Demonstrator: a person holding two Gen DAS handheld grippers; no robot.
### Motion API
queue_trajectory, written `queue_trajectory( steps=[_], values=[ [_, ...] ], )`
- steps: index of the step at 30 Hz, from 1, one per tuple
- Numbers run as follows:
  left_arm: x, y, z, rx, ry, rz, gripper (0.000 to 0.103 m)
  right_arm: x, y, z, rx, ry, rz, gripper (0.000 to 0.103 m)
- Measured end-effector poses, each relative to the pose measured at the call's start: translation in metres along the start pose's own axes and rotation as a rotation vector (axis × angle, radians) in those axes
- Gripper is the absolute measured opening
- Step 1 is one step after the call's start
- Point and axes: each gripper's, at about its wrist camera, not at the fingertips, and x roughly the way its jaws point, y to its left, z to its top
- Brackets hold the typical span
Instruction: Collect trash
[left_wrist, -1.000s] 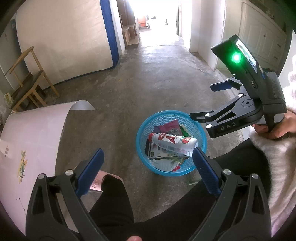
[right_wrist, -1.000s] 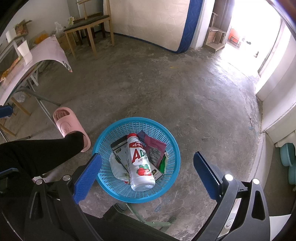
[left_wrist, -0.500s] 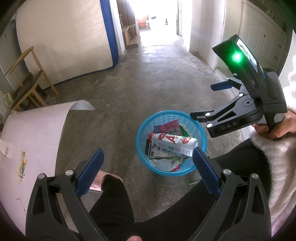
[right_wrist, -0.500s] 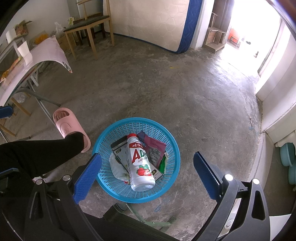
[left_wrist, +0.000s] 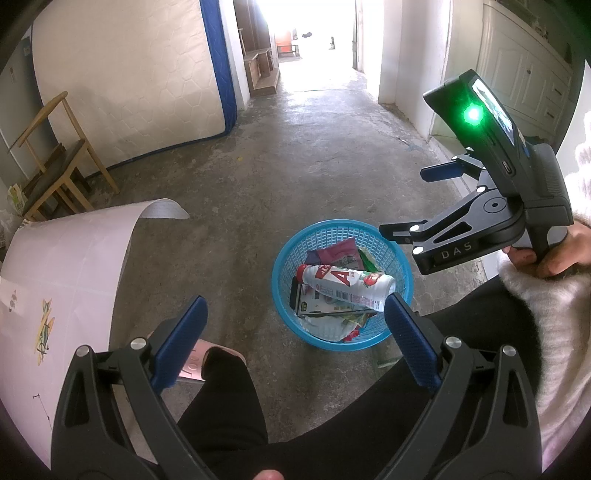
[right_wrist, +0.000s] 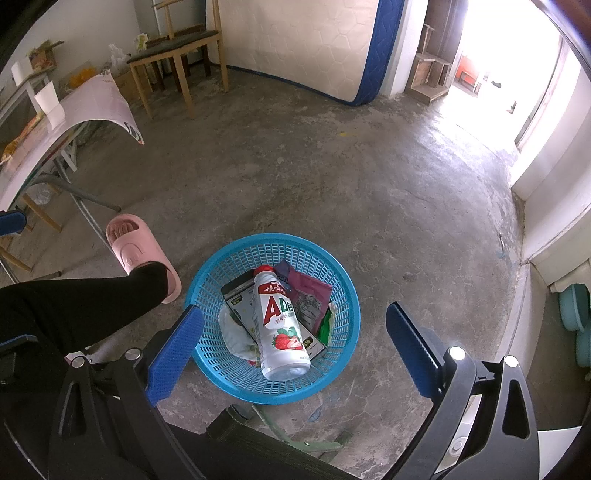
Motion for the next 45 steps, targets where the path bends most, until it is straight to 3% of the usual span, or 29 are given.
queue_trajectory(
  steps=[45],
  values=[
    [0.0016,0.0023,0.0013,-0.004,0.012,-0.003,0.092,0.0002,-0.0019,-0.0019,0.001,-0.003,0.0,0.096]
  ],
)
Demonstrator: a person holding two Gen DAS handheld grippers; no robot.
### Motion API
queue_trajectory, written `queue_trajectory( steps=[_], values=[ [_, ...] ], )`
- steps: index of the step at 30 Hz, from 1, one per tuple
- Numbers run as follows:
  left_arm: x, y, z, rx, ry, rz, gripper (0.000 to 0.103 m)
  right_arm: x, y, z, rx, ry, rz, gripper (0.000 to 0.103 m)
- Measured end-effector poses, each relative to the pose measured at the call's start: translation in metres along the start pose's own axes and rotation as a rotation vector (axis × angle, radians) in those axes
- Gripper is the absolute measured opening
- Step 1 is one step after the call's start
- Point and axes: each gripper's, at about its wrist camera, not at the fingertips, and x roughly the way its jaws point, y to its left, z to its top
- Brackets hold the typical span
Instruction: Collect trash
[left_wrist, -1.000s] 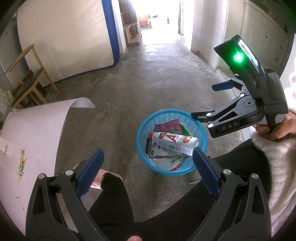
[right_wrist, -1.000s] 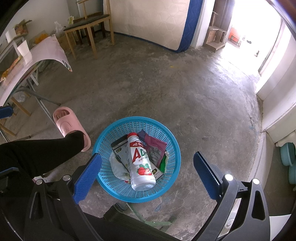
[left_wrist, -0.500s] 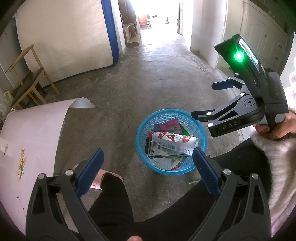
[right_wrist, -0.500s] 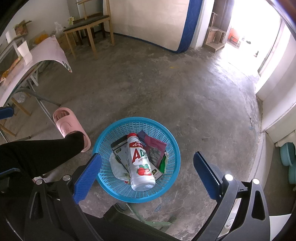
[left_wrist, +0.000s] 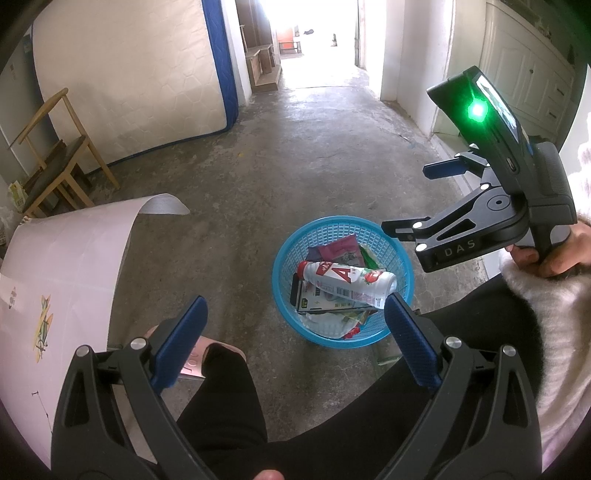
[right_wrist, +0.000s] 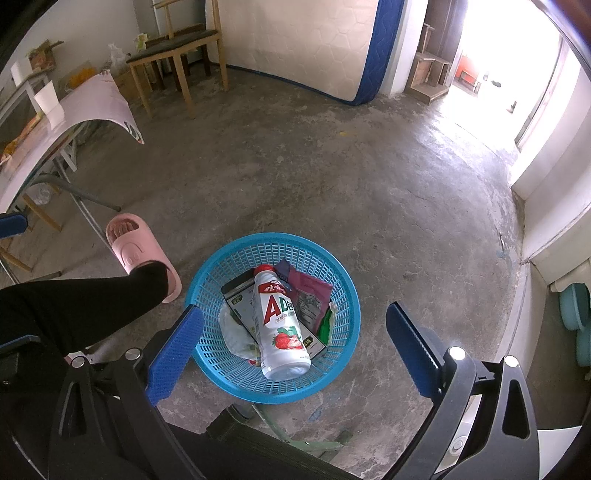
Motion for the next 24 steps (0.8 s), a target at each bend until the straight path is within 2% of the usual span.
queue_trajectory(
  steps=[24],
  values=[
    [0.001,0.001,0.0004,-0.004,0.002,-0.002,0.092,0.0004,-0.0004,-0.0001,0.007,0.004,0.001,0.096]
  ],
)
